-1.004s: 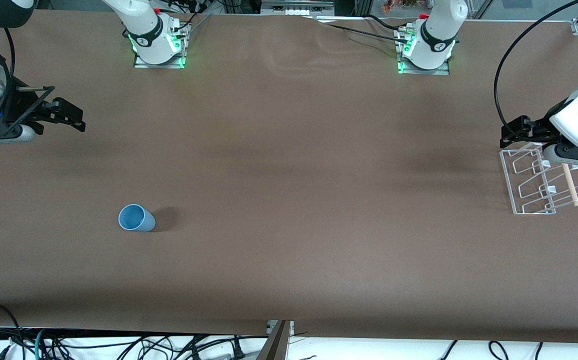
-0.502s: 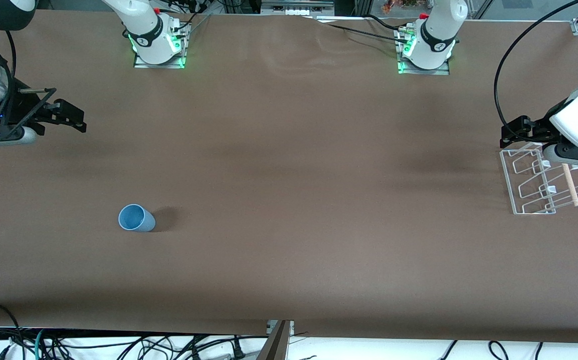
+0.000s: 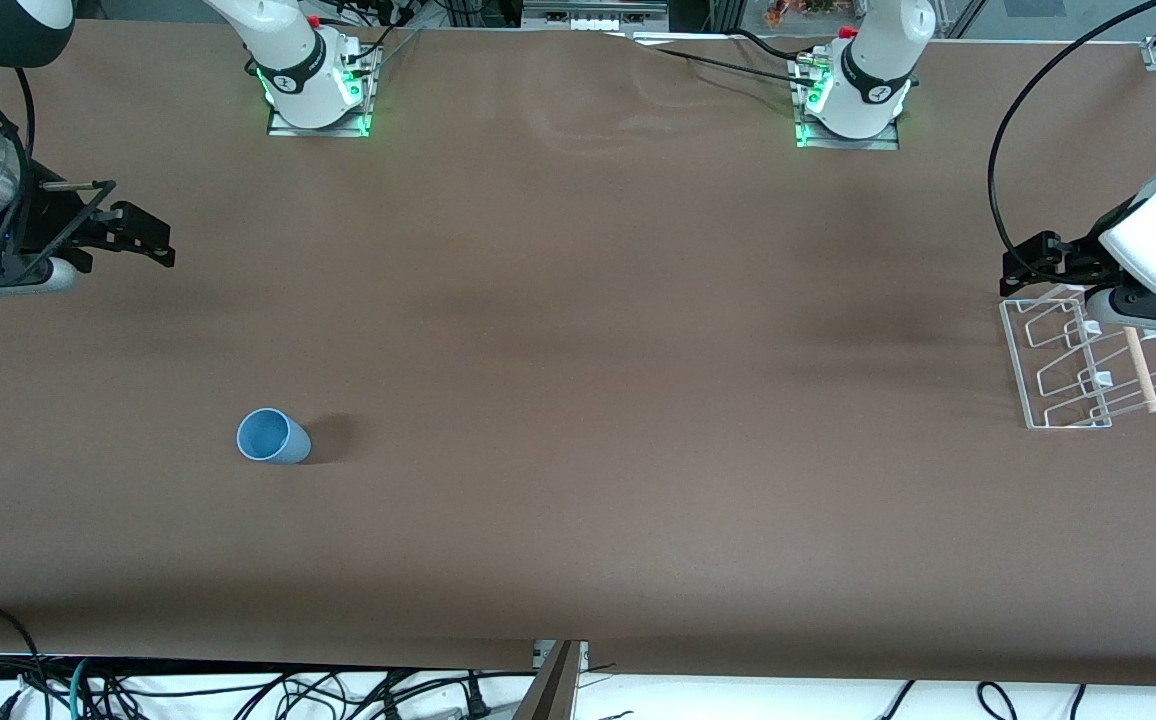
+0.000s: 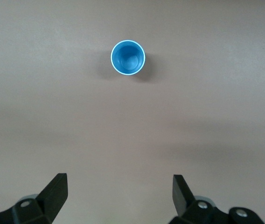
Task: Transfer cup to left arm and place on rack
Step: 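Reach the right gripper down to the blue cup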
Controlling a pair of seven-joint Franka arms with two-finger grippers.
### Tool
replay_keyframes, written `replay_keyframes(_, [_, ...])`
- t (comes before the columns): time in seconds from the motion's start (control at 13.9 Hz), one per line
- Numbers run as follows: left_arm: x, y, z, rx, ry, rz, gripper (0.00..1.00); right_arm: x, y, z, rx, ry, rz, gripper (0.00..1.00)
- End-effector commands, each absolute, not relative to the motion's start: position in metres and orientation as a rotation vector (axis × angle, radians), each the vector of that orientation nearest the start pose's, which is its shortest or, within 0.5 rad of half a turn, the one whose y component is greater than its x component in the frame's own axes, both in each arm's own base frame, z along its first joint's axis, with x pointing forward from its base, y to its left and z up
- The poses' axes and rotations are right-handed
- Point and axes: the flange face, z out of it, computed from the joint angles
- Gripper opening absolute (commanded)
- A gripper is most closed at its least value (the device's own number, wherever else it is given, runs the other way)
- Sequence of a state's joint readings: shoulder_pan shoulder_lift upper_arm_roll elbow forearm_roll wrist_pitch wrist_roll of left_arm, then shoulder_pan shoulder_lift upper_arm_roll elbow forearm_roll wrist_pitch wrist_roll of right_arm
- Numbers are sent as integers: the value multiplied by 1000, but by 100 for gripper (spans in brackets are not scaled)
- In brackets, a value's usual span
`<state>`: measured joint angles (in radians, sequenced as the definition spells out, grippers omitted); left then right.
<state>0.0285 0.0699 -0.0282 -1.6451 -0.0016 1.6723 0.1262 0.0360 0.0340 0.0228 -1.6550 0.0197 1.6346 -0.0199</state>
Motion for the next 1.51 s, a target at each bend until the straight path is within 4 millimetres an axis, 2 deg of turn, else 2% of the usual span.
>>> replay_keyframes(0.0, [581,3,562,-3148,194,64,100,566,33,574,-3129,-153,99,99])
replay_keyframes(0.29, [582,3,563,-3148,194,62,100,569,29,569,-3126,-186,110,99])
replay_keyframes(0.43, [581,3,562,-3148,197,64,100,577,27,551,-3128,-192,144,99])
replay_keyframes(0.65, [582,3,563,-3148,194,62,100,594,16,496,-3110,-280,225,99])
replay_keyframes(0.79, [582,3,563,-3148,194,62,100,604,6,435,-3113,-276,184,99])
replay_keyframes(0.93, [582,3,563,-3148,197,62,100,611,-14,382,-3122,-323,80,99])
replay_keyframes(1.08, [582,3,563,-3148,194,62,100,618,-24,351,-3130,-343,21,99])
replay_keyframes(1.29, [582,3,563,-3148,194,62,100,639,-18,295,-3141,-331,-89,99])
replay_keyframes(1.43, [581,3,562,-3148,194,64,100,644,-15,289,-3139,-323,-121,99])
